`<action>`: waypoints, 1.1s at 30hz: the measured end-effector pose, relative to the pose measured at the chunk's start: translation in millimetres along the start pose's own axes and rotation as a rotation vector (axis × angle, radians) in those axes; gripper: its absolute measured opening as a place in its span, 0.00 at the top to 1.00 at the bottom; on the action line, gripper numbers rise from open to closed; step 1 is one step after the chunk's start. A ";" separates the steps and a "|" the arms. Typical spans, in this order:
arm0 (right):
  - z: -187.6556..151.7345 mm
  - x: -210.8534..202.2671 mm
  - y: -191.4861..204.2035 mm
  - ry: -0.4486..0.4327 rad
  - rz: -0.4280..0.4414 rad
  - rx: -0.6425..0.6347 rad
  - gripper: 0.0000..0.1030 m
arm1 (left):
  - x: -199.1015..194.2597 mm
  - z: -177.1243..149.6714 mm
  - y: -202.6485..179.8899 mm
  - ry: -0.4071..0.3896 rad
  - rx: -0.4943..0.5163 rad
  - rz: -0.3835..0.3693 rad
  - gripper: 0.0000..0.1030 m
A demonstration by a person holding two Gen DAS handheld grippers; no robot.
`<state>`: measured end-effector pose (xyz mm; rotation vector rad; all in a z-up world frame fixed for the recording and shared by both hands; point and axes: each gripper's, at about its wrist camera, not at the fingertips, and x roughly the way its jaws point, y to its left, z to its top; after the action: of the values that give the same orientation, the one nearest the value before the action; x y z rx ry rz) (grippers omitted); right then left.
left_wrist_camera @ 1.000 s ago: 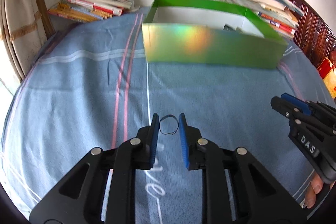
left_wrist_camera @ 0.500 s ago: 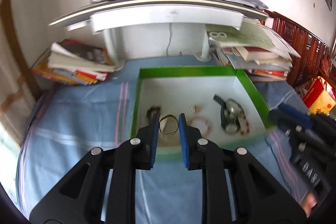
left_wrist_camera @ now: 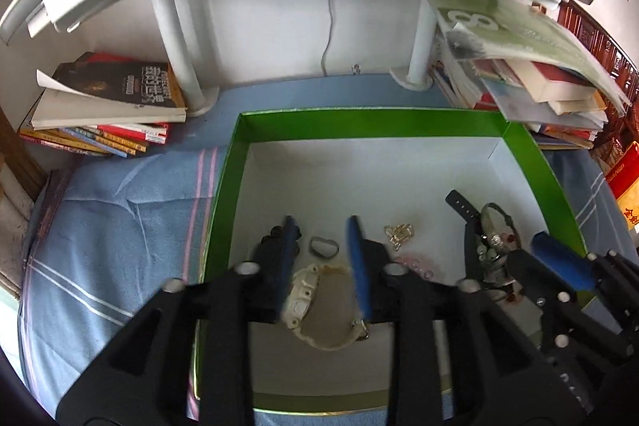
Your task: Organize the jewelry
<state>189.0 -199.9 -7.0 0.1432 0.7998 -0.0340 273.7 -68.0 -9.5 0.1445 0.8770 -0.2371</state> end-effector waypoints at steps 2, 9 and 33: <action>0.8 -12.6 0.5 -0.033 -0.009 -0.006 0.51 | -7.4 -1.0 4.1 -0.006 -0.015 0.018 0.53; -23.3 -86.7 4.3 -0.200 -0.068 -0.029 0.21 | -67.8 -29.9 9.6 -0.129 -0.003 0.098 0.32; -111.2 -189.6 23.8 -0.357 -0.161 -0.018 0.03 | -214.3 -161.0 1.3 -0.390 -0.032 0.159 0.05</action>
<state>-20.2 -165.1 55.1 0.0521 0.4529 -0.1994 22.5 0.3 54.7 0.1319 0.4787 -0.0971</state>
